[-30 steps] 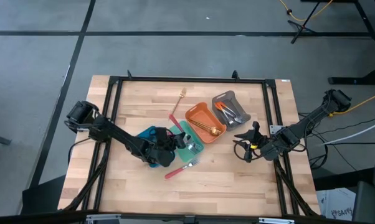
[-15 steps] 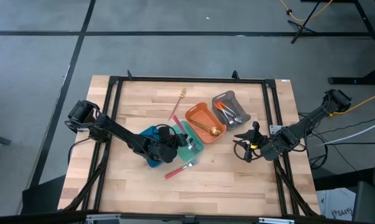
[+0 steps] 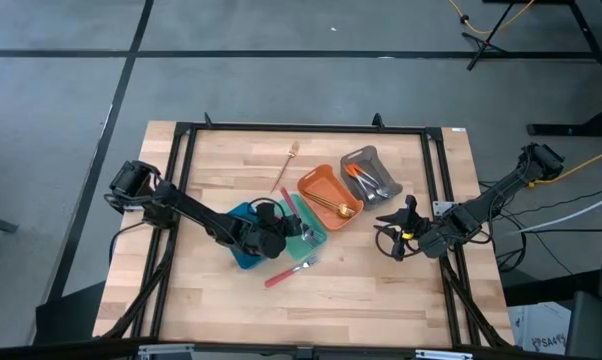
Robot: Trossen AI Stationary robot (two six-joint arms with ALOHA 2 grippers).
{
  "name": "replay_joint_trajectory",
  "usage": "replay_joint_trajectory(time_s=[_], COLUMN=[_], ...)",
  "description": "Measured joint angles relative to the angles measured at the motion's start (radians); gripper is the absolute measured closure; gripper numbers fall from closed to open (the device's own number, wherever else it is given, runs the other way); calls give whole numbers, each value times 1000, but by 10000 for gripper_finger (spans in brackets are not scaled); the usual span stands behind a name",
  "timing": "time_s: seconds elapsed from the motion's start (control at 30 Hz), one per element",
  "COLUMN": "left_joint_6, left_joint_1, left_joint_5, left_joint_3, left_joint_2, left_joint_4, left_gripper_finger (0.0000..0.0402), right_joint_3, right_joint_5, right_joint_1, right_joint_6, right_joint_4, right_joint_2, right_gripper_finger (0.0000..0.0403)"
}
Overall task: Sort silverware by color (type)
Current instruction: Put the pink fork into the green bin
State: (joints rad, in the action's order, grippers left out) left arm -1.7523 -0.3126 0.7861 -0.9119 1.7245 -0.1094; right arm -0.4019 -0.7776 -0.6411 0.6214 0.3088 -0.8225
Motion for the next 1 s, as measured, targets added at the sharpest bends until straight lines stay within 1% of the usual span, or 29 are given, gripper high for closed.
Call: replay_joint_trajectory(time_s=[0.27, 0.7, 0.77, 1.0], left_joint_6=[6, -1, -1, -12], left_joint_1=[9, 9, 9, 9], left_joint_5=[-52, -53, -53, -53], left_joint_3=[0, 0, 0, 0], left_joint_2=[0, 0, 0, 0], left_joint_4=[16, 15, 16, 19], left_gripper_finger=[401, 401, 392, 336], right_joint_3=[0, 0, 0, 0], right_joint_5=[0, 0, 0, 0], right_joint_1=[0, 0, 0, 0], right_joint_6=[-1, -1, -1, -1], right_joint_4=[0, 0, 0, 0], right_joint_2=[0, 0, 0, 0], right_gripper_finger=[297, 297, 297, 297])
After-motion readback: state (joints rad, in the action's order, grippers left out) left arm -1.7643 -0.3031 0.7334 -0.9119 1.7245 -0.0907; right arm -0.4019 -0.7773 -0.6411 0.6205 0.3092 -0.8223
